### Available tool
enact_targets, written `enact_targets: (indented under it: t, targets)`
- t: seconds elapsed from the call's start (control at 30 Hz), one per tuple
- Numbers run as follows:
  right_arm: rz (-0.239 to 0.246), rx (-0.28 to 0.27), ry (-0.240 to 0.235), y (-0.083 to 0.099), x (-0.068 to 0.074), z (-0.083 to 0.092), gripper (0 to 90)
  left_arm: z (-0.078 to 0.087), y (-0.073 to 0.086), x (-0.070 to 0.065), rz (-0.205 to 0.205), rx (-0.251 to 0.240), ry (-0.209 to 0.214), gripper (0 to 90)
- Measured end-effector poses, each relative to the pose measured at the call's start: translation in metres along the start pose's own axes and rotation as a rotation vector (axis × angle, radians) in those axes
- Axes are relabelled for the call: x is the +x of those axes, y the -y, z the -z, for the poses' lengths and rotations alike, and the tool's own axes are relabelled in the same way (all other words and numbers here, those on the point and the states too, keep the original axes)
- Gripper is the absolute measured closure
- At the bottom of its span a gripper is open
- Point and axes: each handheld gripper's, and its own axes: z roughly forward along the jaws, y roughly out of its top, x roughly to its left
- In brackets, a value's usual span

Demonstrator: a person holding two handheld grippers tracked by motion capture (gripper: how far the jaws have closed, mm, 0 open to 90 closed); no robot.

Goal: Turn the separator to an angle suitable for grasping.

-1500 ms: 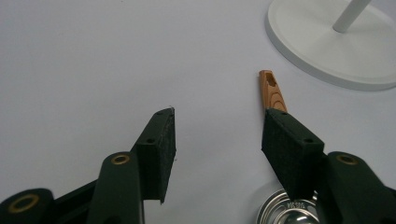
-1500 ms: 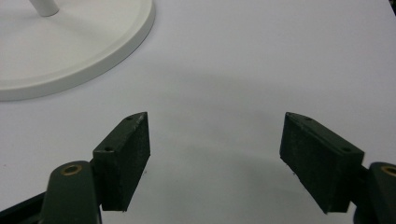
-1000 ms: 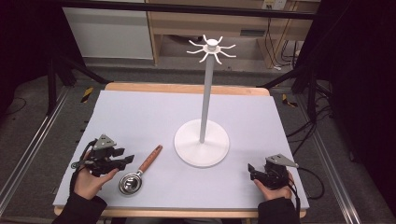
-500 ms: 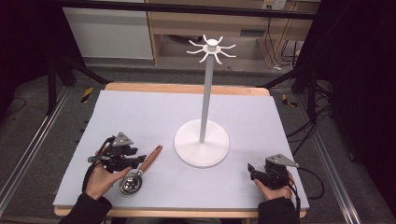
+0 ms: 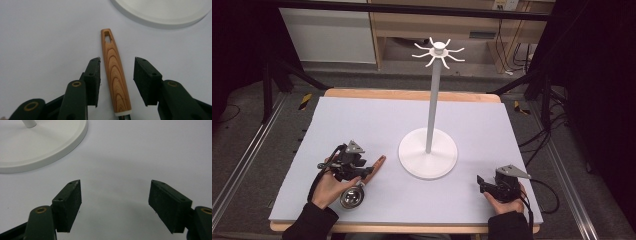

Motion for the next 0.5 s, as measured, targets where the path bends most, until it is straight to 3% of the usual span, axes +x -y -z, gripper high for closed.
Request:
enact_targets:
  t: [0.3,0.5]
  targets:
    - [0.01,0.012,0.0,0.001,0.0,-0.001,28.1,-0.016,0.001,-0.003,-0.035,0.044,0.003,59.3]
    - [0.011,0.015,-0.005,0.001,0.0,-0.002,29.2,-0.028,0.003,-0.004,-0.037,0.08,-0.005,59.6]
